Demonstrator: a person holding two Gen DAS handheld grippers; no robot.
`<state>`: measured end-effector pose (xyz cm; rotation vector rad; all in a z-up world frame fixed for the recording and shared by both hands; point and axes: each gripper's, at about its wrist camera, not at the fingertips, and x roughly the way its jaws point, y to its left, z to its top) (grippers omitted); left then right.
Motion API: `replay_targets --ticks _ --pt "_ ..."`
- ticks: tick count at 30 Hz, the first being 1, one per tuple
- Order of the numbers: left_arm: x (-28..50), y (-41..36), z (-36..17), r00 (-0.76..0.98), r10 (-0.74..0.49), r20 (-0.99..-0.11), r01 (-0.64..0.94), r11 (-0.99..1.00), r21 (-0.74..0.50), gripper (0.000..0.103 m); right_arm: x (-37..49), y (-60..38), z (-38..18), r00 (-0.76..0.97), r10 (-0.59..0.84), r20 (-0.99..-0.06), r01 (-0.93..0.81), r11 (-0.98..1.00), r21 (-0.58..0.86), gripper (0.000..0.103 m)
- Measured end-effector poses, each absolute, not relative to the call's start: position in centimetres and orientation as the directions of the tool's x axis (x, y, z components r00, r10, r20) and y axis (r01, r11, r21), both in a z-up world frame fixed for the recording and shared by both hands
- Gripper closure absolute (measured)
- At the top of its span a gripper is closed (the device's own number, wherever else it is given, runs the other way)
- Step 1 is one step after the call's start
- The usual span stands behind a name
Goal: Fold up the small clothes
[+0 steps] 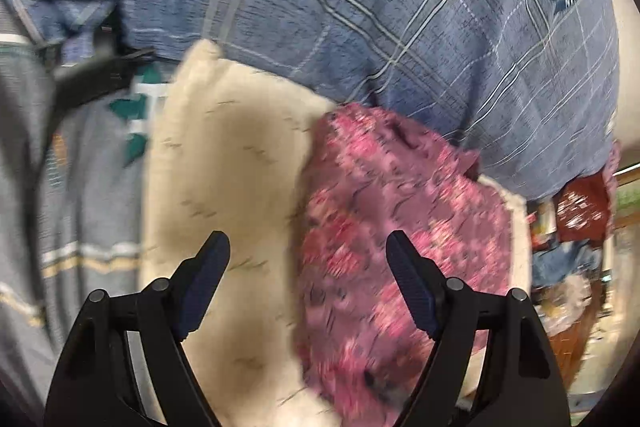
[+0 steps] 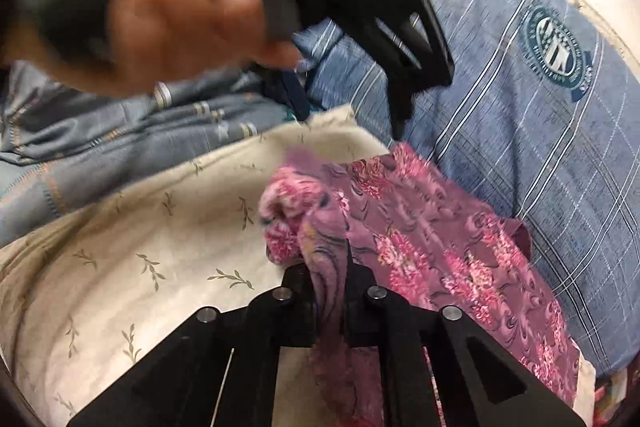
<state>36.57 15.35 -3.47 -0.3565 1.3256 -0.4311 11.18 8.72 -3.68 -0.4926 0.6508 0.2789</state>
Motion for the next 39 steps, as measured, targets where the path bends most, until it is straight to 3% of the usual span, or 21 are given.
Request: replay_targets --ticks 3,9,10,11,13,16,27,39 --pt "38.0 13.7 -4.9 0.136 -0.532 -0.836 0.087 0.847 -0.525 0.022 10.4 8.3 -3.3 0.784 0.125 -0.608 -0.407 0.843 -0.352 0.098" --pt "39.6 9.5 -7.5 0.058 -0.502 -0.863 0.117 0.862 -0.494 0.023 10.4 7.2 -3.2 0.778 0.182 -0.601 -0.424 0.858 -0.289 0.098" --pt "39.4 8.8 -7.2 0.077 -0.513 -0.855 0.141 0.855 -0.500 0.027 10.4 7.0 -3.2 0.776 0.191 -0.601 -0.426 0.862 -0.276 0.098" --pt "39.2 8.1 -6.8 0.090 -0.516 -0.852 0.172 0.851 -0.497 0.034 10.3 6.8 -3.1 0.774 0.200 -0.600 -0.424 0.868 -0.259 0.098" --pt "38.7 6.4 -6.0 0.105 -0.479 -0.871 0.245 0.862 -0.444 0.071 10.5 6.1 -3.1 0.771 0.216 -0.598 -0.422 0.878 -0.227 0.098" --pt "38.2 4.8 -5.2 0.134 -0.426 -0.895 0.291 0.880 -0.375 0.091 10.4 5.3 -2.8 0.779 0.224 -0.586 -0.410 0.889 -0.206 0.098" --pt "34.3 1.5 1.6 0.262 -0.484 -0.835 0.342 0.856 -0.388 0.093 7.3 -1.3 0.7 0.797 0.278 -0.536 -0.312 0.950 0.028 0.098" --pt "29.4 -11.9 5.2 0.230 -0.539 -0.810 0.451 0.797 -0.402 0.093 1.0 -13.8 2.6 0.810 0.276 -0.517 -0.113 0.939 0.325 0.098"
